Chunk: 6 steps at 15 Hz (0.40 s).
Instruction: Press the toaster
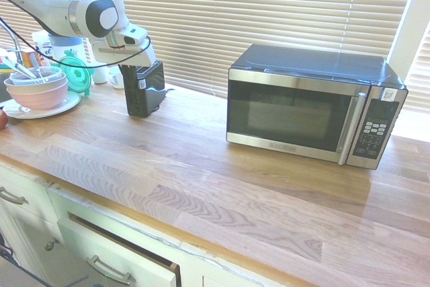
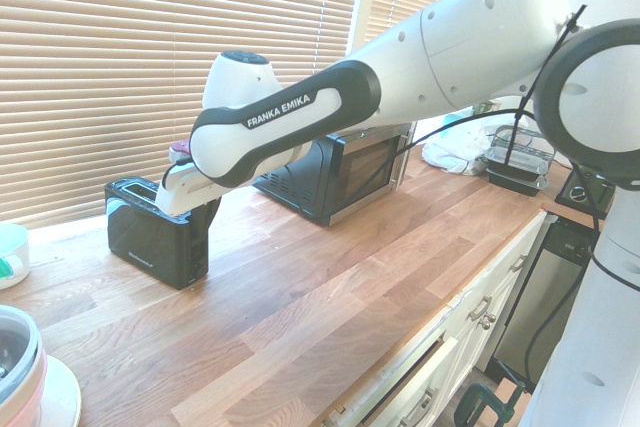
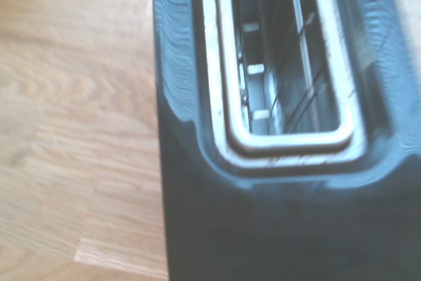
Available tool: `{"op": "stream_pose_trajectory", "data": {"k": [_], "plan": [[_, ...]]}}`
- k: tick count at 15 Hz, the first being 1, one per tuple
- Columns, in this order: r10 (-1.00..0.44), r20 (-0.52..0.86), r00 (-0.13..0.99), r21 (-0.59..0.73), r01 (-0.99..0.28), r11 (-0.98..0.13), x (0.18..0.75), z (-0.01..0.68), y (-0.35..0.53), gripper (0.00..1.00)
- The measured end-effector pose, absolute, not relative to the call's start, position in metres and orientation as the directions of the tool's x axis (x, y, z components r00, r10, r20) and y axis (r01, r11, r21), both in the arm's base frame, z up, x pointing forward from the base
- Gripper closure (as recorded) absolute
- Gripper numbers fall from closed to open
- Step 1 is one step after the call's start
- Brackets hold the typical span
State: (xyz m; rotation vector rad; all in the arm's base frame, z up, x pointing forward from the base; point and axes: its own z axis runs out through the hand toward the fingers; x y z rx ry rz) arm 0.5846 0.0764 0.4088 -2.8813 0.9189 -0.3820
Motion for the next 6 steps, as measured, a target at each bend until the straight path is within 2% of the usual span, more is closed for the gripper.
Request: {"op": "stream_pose_trajectory", "data": {"k": [6], "plan": [[-0.590, 0.180, 0.787, -0.159, -0.569, -0.807, 0.5879, 0.3924, 0.0689, 1.00]]}}
